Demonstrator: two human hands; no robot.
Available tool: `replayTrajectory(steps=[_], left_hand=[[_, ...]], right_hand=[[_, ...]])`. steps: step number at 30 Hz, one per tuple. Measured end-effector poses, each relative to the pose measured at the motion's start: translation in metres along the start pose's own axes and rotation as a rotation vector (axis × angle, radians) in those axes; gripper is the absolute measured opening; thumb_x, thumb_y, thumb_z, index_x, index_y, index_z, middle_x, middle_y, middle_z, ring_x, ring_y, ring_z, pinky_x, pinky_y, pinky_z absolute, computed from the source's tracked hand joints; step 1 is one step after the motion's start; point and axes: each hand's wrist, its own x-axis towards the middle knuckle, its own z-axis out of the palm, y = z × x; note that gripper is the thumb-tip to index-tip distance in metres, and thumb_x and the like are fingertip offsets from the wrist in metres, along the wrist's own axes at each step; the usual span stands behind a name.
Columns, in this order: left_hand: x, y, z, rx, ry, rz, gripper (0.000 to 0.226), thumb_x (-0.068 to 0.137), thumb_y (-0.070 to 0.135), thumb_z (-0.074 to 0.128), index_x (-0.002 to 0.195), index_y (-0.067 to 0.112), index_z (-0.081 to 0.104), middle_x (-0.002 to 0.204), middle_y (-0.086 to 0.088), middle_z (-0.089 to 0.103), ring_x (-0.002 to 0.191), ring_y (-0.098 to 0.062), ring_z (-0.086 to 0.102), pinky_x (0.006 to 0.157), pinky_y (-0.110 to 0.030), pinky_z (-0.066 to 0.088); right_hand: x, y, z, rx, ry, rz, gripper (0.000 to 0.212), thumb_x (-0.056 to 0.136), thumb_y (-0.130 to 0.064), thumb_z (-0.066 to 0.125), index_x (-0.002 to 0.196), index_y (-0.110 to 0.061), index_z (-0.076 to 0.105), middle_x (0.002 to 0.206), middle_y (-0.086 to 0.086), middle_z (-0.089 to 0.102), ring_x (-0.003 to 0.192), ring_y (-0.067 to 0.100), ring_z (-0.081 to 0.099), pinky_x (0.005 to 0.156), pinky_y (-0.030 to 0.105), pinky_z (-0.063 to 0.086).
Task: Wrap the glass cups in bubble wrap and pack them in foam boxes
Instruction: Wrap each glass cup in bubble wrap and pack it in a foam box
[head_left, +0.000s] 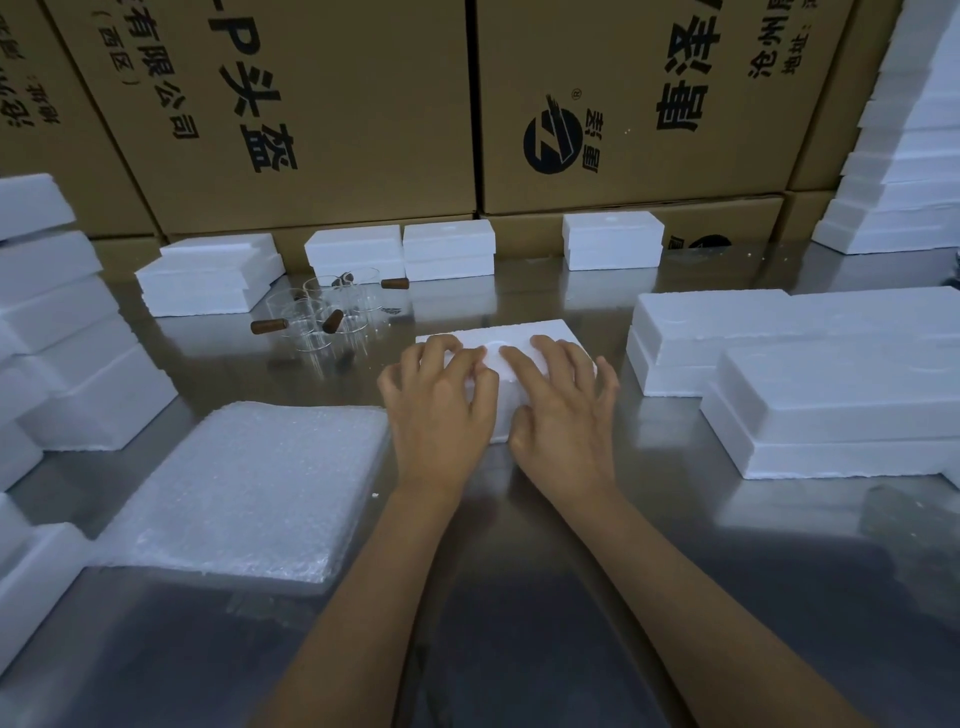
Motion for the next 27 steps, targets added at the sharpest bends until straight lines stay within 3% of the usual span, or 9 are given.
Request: replayTrajectory(steps=[8,14,19,24,27], left_hand=[[-0.003,-0.001,0.004,-0.14,0.006,-0.044,0.032,0.093,0.023,0.052,0.113,0.015,0.076,0.119,-0.001,0.065,0.114,-0.027,0.052,0.093,-0.041,0.04],[-0.001,-0.006,0.008,-0.241,0.024,-0.069,0.028,0.094,0.024,0.059,0.114,0.017,0.076,0.135,-0.005,0.058,0.125,-0.025,0.049,0.103,-0.037,0.036],[0.004,-0.011,0.008,-0.369,0.057,-0.216,0.036,0.095,0.025,0.065,0.131,0.02,0.063,0.146,-0.003,0.044,0.13,-0.009,0.038,0.109,-0.032,0.04],[0.01,-0.015,0.007,-0.562,-0.076,-0.541,0.043,0.097,0.031,0.059,0.139,0.029,0.049,0.143,0.001,0.037,0.133,-0.02,0.043,0.106,-0.032,0.038],[0.009,-0.015,0.01,-0.55,-0.144,-0.543,0.046,0.099,0.04,0.054,0.143,0.034,0.043,0.148,-0.002,0.037,0.135,-0.023,0.042,0.106,-0.033,0.034]], right_hand=[[0.002,0.0,0.002,0.044,0.017,0.025,0.057,0.08,-0.013,0.056,0.137,-0.024,0.056,0.149,0.005,0.045,0.141,0.028,0.034,0.114,0.049,0.026],[0.002,0.003,-0.001,0.085,-0.031,0.018,0.065,0.079,-0.024,0.04,0.143,-0.027,0.05,0.159,0.005,0.032,0.146,0.027,0.025,0.119,0.049,0.021],[0.002,0.012,-0.004,0.077,-0.059,0.033,0.065,0.082,-0.032,0.04,0.147,-0.03,0.044,0.163,0.003,0.024,0.148,0.026,0.02,0.121,0.045,0.018],[0.005,0.018,0.002,0.036,-0.026,0.078,0.064,0.089,-0.03,0.058,0.149,-0.028,0.038,0.163,0.003,0.024,0.147,0.026,0.023,0.121,0.046,0.019],[0.006,0.021,0.005,-0.005,0.014,0.143,0.069,0.09,-0.025,0.063,0.152,-0.026,0.032,0.163,0.005,0.024,0.147,0.027,0.024,0.119,0.044,0.022]])
